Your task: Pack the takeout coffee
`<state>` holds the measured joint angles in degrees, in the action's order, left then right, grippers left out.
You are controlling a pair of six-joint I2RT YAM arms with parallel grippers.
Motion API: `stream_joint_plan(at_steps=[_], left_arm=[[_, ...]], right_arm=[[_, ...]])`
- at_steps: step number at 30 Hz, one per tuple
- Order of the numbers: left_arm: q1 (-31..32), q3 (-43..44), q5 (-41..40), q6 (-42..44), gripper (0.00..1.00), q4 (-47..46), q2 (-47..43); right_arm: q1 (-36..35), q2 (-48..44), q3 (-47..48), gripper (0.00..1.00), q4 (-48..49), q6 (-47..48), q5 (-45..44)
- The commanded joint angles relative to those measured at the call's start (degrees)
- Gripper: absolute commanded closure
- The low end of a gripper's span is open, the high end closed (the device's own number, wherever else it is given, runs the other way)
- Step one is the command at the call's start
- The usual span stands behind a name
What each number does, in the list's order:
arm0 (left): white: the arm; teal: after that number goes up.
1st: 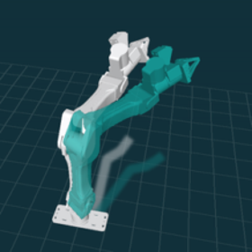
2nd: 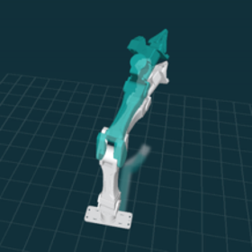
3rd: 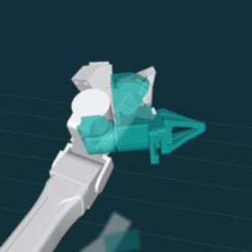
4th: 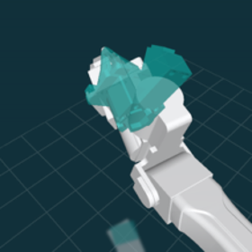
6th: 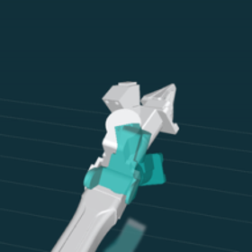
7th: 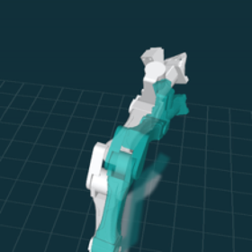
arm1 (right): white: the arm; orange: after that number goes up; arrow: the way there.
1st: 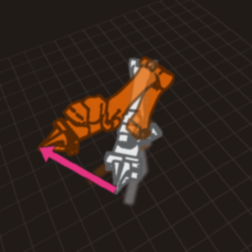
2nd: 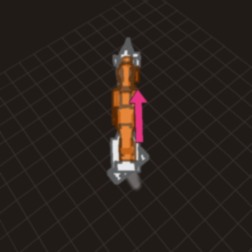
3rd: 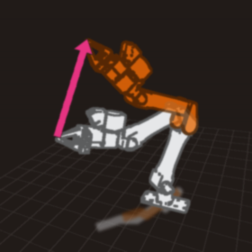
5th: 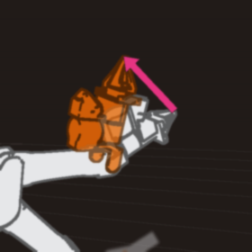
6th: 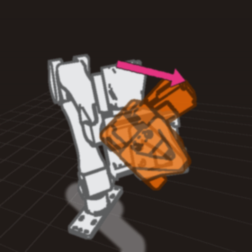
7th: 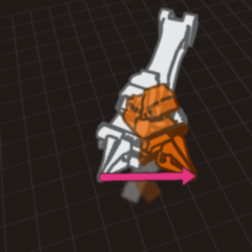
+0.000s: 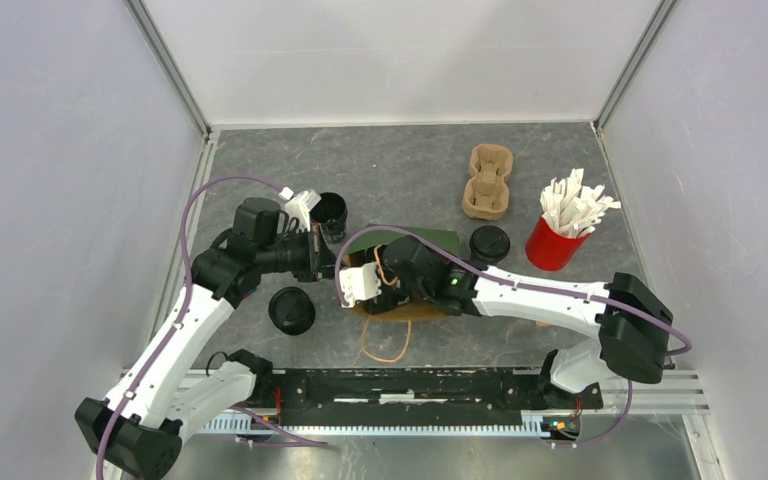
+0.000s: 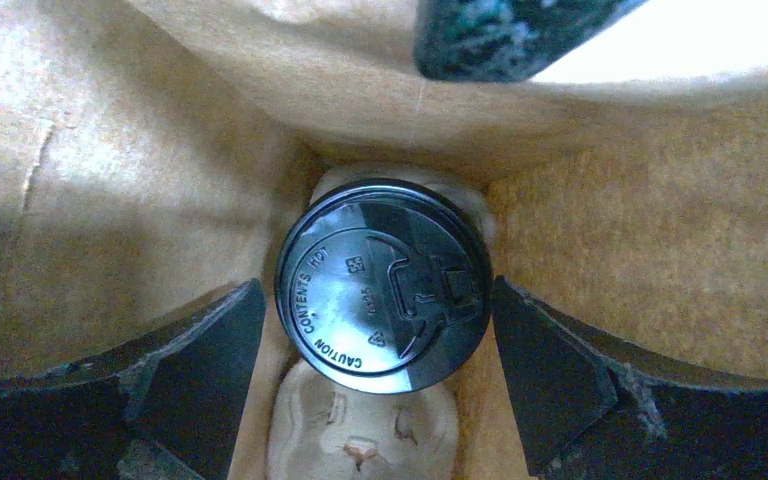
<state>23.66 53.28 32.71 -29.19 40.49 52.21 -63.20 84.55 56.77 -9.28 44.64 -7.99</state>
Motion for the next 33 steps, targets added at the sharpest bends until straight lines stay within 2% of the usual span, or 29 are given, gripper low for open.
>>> stream_joint_plan(at_steps=[1, 6, 13, 15, 24, 33], left_arm=[[0.28, 0.95, 1.04, -1.41, 0.98, 1.51, -0.87], [0.25, 1.13, 1.17, -1.41, 0.98, 1.43, -0.87], [0.32, 1.04, 1.22, -1.41, 0.98, 1.48, -0.98], [0.29, 1.13, 1.22, -1.54, 0.98, 1.52, -1.00], [0.32, 1.40, 1.56, -1.59, 0.98, 1.51, -1.01], [0.26, 1.57, 1.91, -1.88, 0.97, 1.52, -0.97]], right_arm=[[0.26, -3.23, 1.73, 0.13, 0.09, -1.21, 1.74], [0.27, -3.78, 1.06, 0.25, 0.21, -1.82, 3.04], [0.28, -3.65, -0.20, 0.56, 2.55, -2.45, 4.76], [0.23, -3.58, -0.80, 0.62, 3.76, -2.46, 5.04], [0.27, -1.68, -2.04, 0.68, 6.66, -2.28, 4.79], [0.27, 0.92, -2.50, 0.69, 8.84, -2.26, 2.85]])
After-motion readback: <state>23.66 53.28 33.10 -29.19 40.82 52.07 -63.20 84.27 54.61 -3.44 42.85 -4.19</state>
